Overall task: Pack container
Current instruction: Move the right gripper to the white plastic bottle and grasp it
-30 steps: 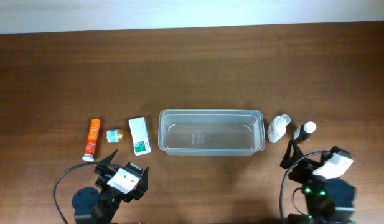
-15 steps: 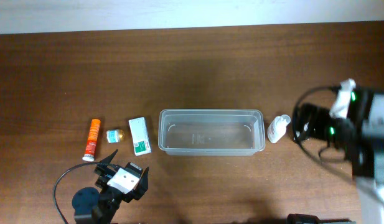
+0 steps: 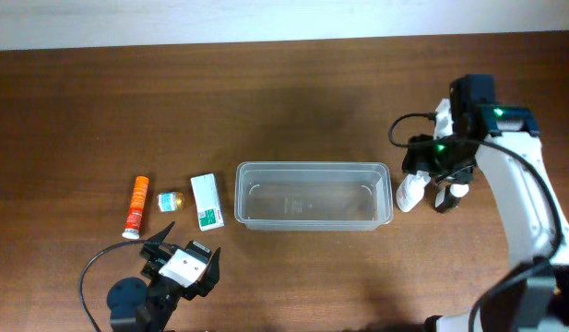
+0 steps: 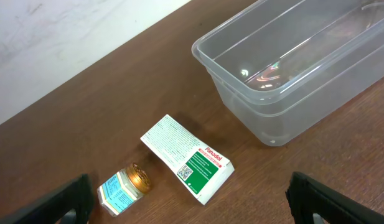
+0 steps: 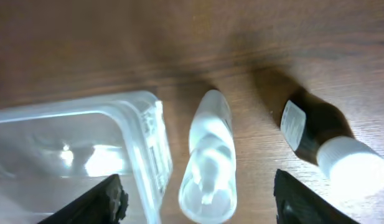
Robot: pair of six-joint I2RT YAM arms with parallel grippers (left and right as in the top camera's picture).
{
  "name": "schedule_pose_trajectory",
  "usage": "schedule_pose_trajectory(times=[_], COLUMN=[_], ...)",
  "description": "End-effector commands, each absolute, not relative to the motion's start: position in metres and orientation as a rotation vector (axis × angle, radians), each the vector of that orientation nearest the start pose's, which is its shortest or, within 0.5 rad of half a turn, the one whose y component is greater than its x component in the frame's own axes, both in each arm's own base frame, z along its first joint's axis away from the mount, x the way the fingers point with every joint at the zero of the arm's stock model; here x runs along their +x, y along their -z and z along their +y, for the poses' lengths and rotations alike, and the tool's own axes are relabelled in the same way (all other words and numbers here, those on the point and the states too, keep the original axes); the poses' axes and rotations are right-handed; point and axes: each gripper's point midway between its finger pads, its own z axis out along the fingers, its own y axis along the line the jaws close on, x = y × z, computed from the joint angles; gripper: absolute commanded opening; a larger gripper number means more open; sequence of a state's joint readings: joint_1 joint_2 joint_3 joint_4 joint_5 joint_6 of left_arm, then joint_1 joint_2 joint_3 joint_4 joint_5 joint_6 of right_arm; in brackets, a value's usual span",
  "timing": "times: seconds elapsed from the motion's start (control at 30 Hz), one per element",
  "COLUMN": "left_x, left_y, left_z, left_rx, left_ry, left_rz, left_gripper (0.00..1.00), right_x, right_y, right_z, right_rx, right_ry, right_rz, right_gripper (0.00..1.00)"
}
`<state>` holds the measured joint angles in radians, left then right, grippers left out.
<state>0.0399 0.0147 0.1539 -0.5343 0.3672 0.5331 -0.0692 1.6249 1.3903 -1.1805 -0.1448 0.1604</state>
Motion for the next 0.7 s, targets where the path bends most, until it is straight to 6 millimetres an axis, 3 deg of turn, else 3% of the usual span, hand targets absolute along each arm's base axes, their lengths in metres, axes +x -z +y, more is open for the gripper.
schedule_pose_trajectory(times=[0.0, 0.1, 0.13, 0.67], left_x=[0.2086, 0.2086, 0.2086, 0.2087], left_y=[-0.1202, -0.1202, -0.1202, -0.1203], left_z=[-0.0543, -0.0543, -0.0543, -0.0543], left_rx=[0.697, 0.697, 0.697, 0.697], left_ry=[-0.009, -0.009, -0.009, -0.009], left_rz=[1.804, 1.804, 1.804, 1.803], left_gripper=[1.0, 1.0, 1.0, 1.0], right_x=[0.3253, 0.3243, 0.3255, 0.3175], right_y=[-0.1358, -0.1338, -0.1336, -0.1293], right_z=[0.006, 0.0058, 0.0033, 0.002], right_rx=[0.31, 0.316, 0.318, 0.329], right_ry=[-0.23, -0.226, -0.206, -0.189], right_rz=[2.989, 2.994, 2.989, 3.023], right_gripper=[0.68, 0.63, 0.56, 0.49])
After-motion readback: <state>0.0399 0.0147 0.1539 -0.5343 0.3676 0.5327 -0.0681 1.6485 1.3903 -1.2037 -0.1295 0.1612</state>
